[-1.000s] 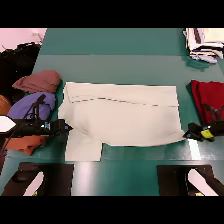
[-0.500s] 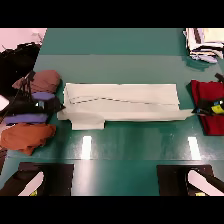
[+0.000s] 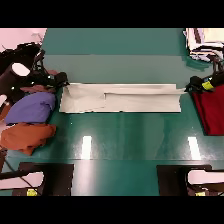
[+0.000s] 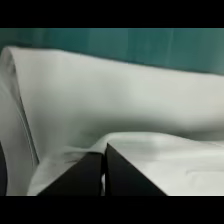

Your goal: Fold the shirts.

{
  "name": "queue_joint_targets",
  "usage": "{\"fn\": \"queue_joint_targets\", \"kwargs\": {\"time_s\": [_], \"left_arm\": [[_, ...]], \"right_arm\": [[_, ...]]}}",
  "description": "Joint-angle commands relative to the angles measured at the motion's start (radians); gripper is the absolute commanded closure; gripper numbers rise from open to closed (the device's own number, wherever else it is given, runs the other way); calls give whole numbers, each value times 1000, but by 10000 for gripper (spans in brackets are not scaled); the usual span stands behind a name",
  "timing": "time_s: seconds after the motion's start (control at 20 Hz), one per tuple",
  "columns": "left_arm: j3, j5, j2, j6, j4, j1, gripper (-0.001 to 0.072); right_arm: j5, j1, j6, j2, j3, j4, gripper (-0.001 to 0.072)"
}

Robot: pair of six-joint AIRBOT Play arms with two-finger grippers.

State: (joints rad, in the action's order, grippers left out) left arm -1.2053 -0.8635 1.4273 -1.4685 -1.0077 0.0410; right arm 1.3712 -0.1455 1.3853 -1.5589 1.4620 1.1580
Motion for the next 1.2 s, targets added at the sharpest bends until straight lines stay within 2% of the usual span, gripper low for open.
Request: {"fn": "queue_joint_targets", "kwargs": {"time_s": [0.0,0.05,0.1,0.15,0.2,0.25,0.4,0.5,0.55,0.65,0.8,1.0,1.05,1.1,1.15], "left_arm": [[-93,35,129,11,10,1,682],[-93,56,139,10,21,1,680],[-93,69,142,10,26,1,583],[-94,82,141,9,31,1,247],[-100,77,141,8,42,2,65],[-111,54,138,10,42,2,64],[-168,-84,138,11,44,1,69],[-177,-132,138,40,55,0,581],[-177,-141,139,68,71,0,674],[-176,-143,139,71,96,-16,674],[-176,-104,139,72,95,-93,682],[-177,-5,142,61,96,-214,682],[-178,24,146,56,99,-238,683],[-179,47,157,53,107,-259,683],[-183,57,175,53,126,-282,683]], "right_arm": [[-10,2,2,-140,111,-100,698],[-17,2,2,-165,127,-124,695],[-30,2,1,-188,139,-150,584],[-43,2,1,-204,150,-175,325],[-44,-5,-2,-210,158,-190,255],[-38,-16,-31,-208,158,-199,255],[19,-71,-86,-171,106,-196,255],[27,-126,-97,-147,26,-198,255],[33,-154,-98,-146,-15,-198,253],[35,-190,-122,-157,-90,-208,252],[23,-186,-172,-203,-153,-319,252],[19,-87,-182,-276,-90,-363,270],[15,-59,-183,-285,-67,-362,399],[16,-38,-185,-288,-44,-362,603],[21,-22,-202,-283,-17,-362,699]]}}
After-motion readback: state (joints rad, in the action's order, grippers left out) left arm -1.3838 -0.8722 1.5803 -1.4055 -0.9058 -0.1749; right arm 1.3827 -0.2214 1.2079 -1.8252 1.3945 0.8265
